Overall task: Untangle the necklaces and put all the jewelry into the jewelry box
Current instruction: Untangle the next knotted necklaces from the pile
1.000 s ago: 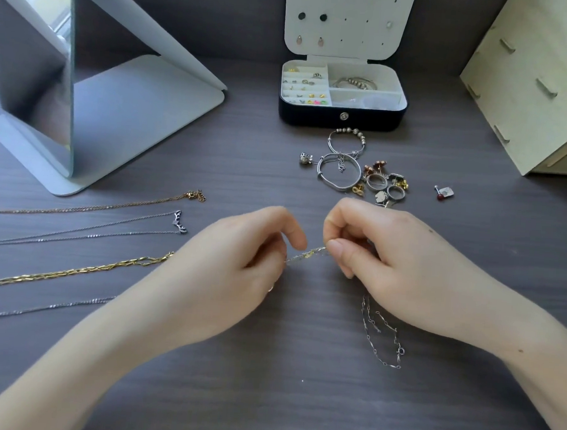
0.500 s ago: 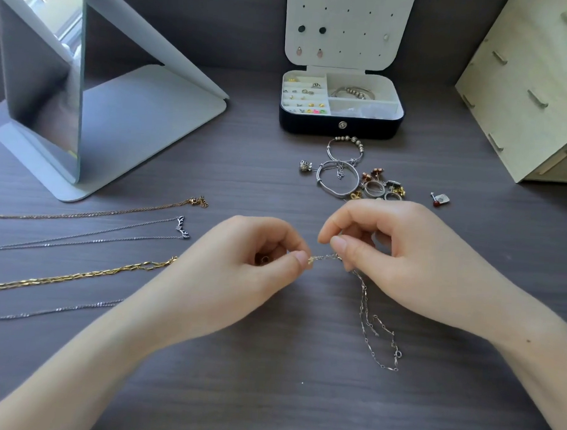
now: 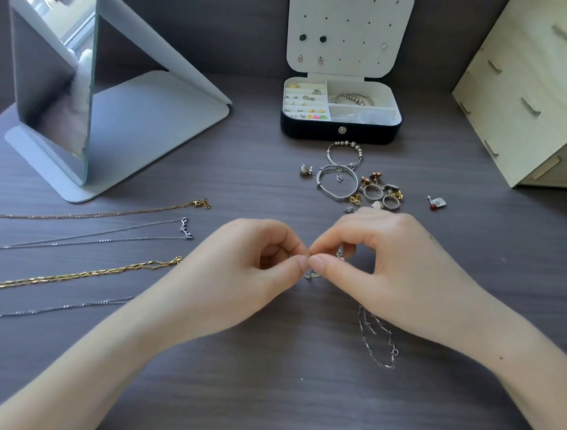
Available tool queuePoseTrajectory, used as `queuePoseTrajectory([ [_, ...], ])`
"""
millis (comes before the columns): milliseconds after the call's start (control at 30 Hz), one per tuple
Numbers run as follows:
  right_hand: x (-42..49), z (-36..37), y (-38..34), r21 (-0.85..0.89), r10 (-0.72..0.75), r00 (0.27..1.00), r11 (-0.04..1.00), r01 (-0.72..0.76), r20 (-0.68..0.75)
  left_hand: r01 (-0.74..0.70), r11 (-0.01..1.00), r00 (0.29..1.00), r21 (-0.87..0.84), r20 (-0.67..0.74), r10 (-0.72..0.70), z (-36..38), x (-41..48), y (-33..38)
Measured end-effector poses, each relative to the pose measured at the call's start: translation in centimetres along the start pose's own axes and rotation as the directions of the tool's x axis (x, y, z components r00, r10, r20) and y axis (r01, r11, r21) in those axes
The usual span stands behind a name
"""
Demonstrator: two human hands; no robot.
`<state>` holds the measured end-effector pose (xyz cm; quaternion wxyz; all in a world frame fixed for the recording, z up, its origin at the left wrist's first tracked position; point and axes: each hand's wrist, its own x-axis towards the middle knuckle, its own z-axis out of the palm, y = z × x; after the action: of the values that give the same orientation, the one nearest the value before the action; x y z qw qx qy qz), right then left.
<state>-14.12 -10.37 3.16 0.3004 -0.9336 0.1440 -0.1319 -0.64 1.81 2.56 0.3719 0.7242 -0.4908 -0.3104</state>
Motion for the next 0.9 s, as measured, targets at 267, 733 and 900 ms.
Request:
queuePoseTrajectory([
  [267, 0.0, -0.5, -0.6, 0.091, 0.109, 0.993, 0.989, -0.113, 0.049, 0.033, 0.999, 0.999, -0.034, 0.039, -0.032, 0.1, -0.1, 0.2],
  [733, 0.4, -0.8, -0.7, 0.483, 0.328, 0.931, 0.797, -0.364, 0.159, 0.008, 0.997, 1.000, -0.080, 0.024, -0.006, -0.4, -0.2, 0.4],
  [900, 0.4, -1.0, -0.9, 0.512, 0.322, 0.927, 0.774, -0.374, 0.190, -0.085, 0.996, 0.995, 0.008, -0.050, 0.085, -0.3, -0.4, 0.5],
])
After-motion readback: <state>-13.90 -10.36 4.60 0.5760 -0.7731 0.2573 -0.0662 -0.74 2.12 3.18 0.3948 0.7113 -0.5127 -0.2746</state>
